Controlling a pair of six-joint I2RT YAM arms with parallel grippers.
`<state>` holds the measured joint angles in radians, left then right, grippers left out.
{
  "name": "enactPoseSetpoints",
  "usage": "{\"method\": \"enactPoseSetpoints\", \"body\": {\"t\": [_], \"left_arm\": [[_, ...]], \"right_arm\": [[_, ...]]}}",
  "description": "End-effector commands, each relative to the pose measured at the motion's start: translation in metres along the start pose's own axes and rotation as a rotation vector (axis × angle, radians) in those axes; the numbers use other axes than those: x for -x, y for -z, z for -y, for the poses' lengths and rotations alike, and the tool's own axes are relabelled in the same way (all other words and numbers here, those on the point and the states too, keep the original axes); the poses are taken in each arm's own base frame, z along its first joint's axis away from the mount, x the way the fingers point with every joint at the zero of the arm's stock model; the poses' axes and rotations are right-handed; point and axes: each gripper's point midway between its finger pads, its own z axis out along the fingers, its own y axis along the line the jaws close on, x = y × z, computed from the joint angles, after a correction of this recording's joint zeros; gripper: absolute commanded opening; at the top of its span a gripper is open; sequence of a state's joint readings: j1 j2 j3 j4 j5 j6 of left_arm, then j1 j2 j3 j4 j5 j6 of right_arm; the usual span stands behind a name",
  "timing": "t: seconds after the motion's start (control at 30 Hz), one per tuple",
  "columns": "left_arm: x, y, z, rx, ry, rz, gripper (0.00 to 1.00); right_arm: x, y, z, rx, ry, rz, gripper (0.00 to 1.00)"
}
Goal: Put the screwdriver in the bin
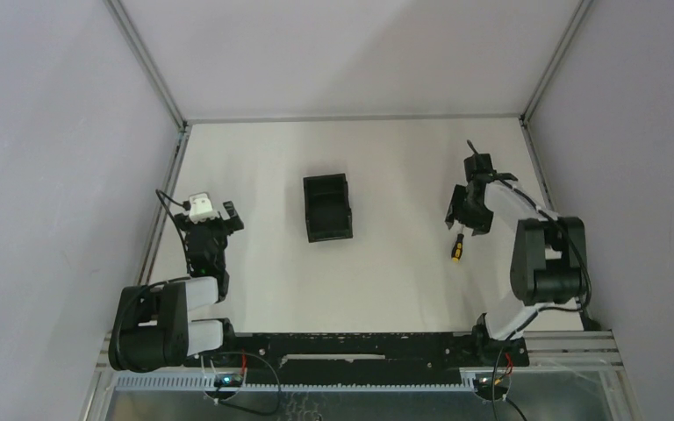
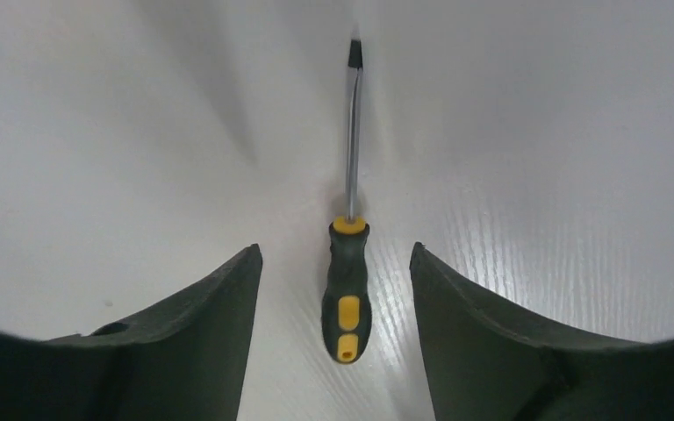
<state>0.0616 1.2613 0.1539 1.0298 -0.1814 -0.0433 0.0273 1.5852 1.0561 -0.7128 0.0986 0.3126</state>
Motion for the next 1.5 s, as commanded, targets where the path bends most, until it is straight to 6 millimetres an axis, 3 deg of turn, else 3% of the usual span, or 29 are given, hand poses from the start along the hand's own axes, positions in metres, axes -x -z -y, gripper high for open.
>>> {"method": "enactPoseSetpoints", "body": {"t": [0.0, 0.13, 0.27, 0.3, 0.4, 0.53, 0.7, 0.8, 0.93, 1.03, 1.2, 1.3, 1.33, 1.47], "left_arm": [[0.024, -0.009, 0.002, 0.0, -0.004, 0.069, 1.0], [0.025, -0.009, 0.002, 0.0, -0.003, 0.07, 1.0], [0.025, -0.009, 0.002, 0.0, -0.004, 0.07, 1.0], [0.024, -0.009, 0.002, 0.0, -0.004, 0.069, 1.0], [0.024, -0.009, 0.002, 0.001, -0.003, 0.068, 1.0], [0.025, -0.009, 0.002, 0.0, -0.003, 0.07, 1.0], [0.024, -0.009, 0.002, 0.0, -0.003, 0.069, 1.0], [0.025, -0.009, 0.002, 0.001, -0.003, 0.07, 1.0], [0.025, -0.009, 0.002, 0.001, -0.003, 0.07, 1.0], [0.025, -0.009, 0.002, 0.0, -0.003, 0.07, 1.0], [0.025, -0.009, 0.003, 0.0, -0.003, 0.07, 1.0], [0.024, -0.009, 0.003, 0.0, -0.003, 0.069, 1.0], [0.025, -0.009, 0.002, 0.0, -0.003, 0.07, 1.0], [0.025, -0.009, 0.002, 0.0, -0.004, 0.07, 1.0]], "right_arm": [[-0.017, -0.023, -0.001, 0.008, 0.034, -0.096, 0.62], [-0.034, -0.04, 0.001, -0.006, 0.054, -0.156, 0.47], [-0.036, -0.039, 0.0, -0.001, 0.075, -0.169, 0.05], [-0.032, -0.035, 0.001, -0.007, 0.079, -0.16, 0.0], [-0.011, -0.009, 0.001, -0.018, 0.101, -0.121, 0.0], [0.024, 0.042, -0.003, -0.016, 0.121, -0.076, 0.0], [0.046, 0.098, -0.015, 0.016, 0.145, -0.084, 0.0], [0.059, 0.117, -0.025, 0.025, 0.153, -0.055, 0.0], [0.067, 0.126, -0.05, 0.083, 0.157, -0.037, 0.0], [0.069, 0.133, -0.085, 0.129, 0.187, -0.009, 0.0], [0.054, 0.147, -0.182, 0.248, 0.346, 0.047, 0.0], [0.036, 0.147, -0.248, 0.328, 0.463, 0.06, 0.0], [0.03, 0.155, -0.266, 0.36, 0.507, 0.081, 0.0], [0.005, 0.156, -0.33, 0.429, 0.659, 0.135, 0.0]]}}
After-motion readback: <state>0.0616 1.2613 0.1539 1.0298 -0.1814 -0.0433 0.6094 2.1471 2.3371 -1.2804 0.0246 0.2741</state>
